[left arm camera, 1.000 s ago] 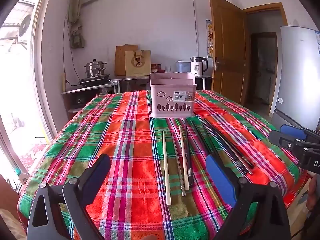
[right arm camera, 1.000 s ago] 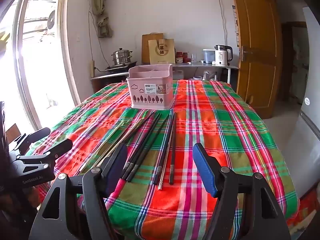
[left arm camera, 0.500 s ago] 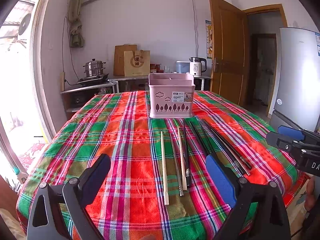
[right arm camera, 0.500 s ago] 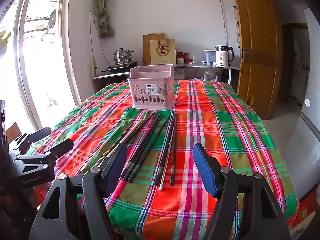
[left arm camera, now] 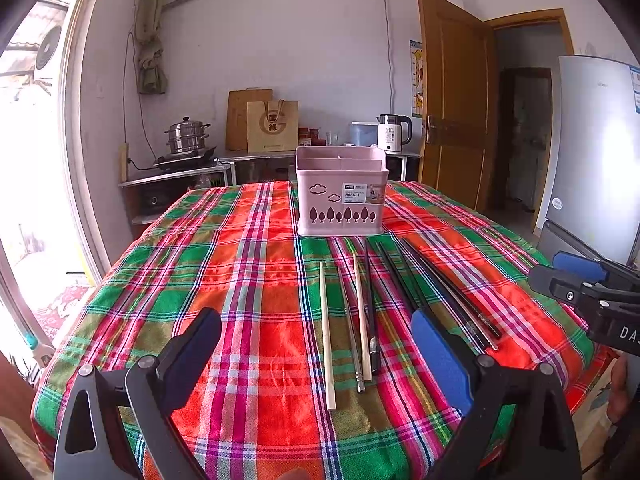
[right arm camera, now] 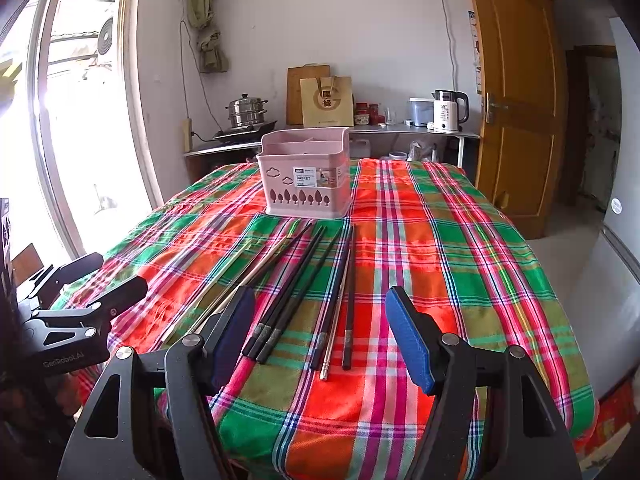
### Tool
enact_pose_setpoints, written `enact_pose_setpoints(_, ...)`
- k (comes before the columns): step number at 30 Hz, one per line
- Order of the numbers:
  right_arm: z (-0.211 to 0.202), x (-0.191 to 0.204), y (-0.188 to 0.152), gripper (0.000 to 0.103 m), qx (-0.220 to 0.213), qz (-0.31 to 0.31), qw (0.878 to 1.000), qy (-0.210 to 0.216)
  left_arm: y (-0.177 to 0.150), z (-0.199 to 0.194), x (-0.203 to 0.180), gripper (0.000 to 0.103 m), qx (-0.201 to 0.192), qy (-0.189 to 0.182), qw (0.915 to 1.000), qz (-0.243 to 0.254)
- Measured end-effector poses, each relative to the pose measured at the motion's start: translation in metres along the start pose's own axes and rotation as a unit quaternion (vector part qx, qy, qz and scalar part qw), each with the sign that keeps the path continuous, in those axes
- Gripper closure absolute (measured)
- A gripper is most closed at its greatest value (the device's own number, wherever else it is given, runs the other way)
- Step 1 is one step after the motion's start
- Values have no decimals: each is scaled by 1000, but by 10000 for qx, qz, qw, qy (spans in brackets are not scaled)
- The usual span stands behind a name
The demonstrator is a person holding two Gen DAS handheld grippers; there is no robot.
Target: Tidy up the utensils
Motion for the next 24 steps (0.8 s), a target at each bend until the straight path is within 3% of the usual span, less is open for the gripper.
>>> enact_pose_setpoints(24,0,-1,1,35,25,8,10000,-9,0,-1,-3,6,9,-20,10000,-21)
Point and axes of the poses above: each gripper's, at about its wrist camera, not at the fingertips, and z roughly the way its jaws point, x to its left, y to its top, the point moved 2 cm from there along z, roughly the way its jaws point, and after that the axes turned 9 degrees about -x, right-handed, at the moved point
